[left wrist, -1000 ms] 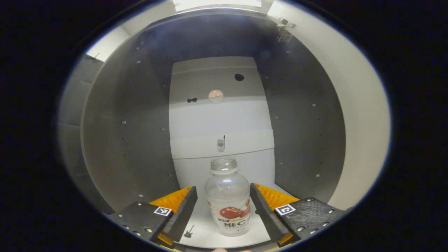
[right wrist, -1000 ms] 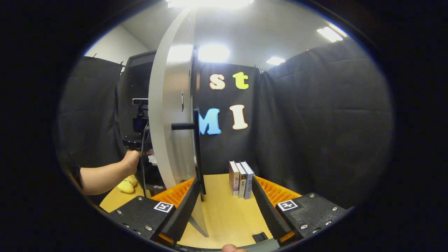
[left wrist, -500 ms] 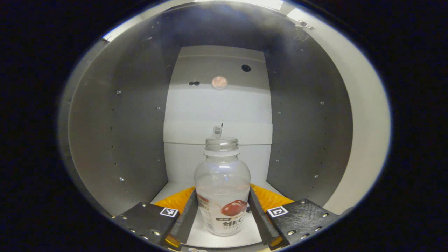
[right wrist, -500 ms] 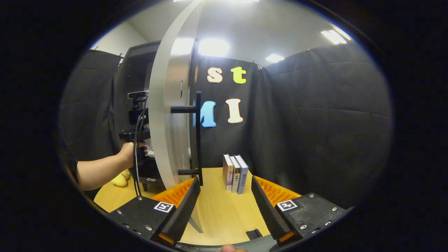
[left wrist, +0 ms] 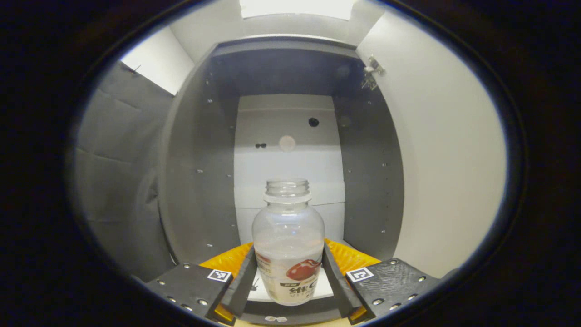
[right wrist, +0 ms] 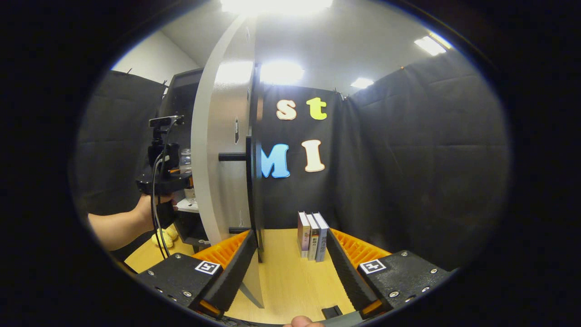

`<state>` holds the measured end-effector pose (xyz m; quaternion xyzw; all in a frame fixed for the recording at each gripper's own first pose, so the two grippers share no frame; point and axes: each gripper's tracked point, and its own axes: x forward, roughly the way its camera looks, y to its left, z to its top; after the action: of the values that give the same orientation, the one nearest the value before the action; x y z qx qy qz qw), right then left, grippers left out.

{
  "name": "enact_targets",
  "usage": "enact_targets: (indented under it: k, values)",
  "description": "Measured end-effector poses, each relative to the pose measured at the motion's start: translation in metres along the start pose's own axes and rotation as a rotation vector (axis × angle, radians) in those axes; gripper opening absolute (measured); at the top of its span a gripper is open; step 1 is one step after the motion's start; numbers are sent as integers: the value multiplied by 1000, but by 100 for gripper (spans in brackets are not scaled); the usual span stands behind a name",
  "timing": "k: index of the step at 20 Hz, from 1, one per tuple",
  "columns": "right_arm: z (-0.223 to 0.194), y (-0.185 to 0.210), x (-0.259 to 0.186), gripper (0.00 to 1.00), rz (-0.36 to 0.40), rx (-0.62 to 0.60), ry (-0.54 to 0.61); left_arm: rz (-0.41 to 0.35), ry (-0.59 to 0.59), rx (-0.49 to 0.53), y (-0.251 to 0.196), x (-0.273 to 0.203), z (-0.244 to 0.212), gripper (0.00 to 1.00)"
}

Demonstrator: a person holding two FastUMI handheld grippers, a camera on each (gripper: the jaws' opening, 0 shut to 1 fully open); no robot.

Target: Open the cabinet door with the right hand, grasp the bottle in the cabinet with the left hand and place it on the coaster, then close the cabinet door with the right hand.

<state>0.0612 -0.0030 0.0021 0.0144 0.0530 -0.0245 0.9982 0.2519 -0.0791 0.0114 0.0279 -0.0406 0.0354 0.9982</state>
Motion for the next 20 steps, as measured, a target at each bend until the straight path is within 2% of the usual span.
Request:
enact_targets:
  k: [3, 7, 8, 11, 12, 13, 16, 20]
  values:
    - [4, -5, 0, 96, 48, 1, -26, 62, -44, 23, 3, -14, 8, 74]
    - [-11, -8, 3, 96, 116, -14, -13, 148, -70, 29, -4, -31, 0, 75]
    - [-15, -9, 3, 96, 124, -11, -11, 171, -64, 36, 1, -30, 0, 79]
    - [-25, -9, 6, 96, 148, 18, -9, 224, -18, 43, 7, -31, -8, 74]
    - [-32, -9, 6, 95, 154, 18, 0, 236, -4, 32, 7, -29, -10, 79]
    - [-40, -10, 7, 95, 157, 14, 10, 249, -1, 20, 8, -26, -10, 75]
    - [-64, -14, 8, 96, 143, 0, 31, 286, -7, 0, 9, -26, -11, 75]
    - [-102, -28, 8, 95, 52, -57, 61, 294, -37, -13, 10, -29, -9, 75]
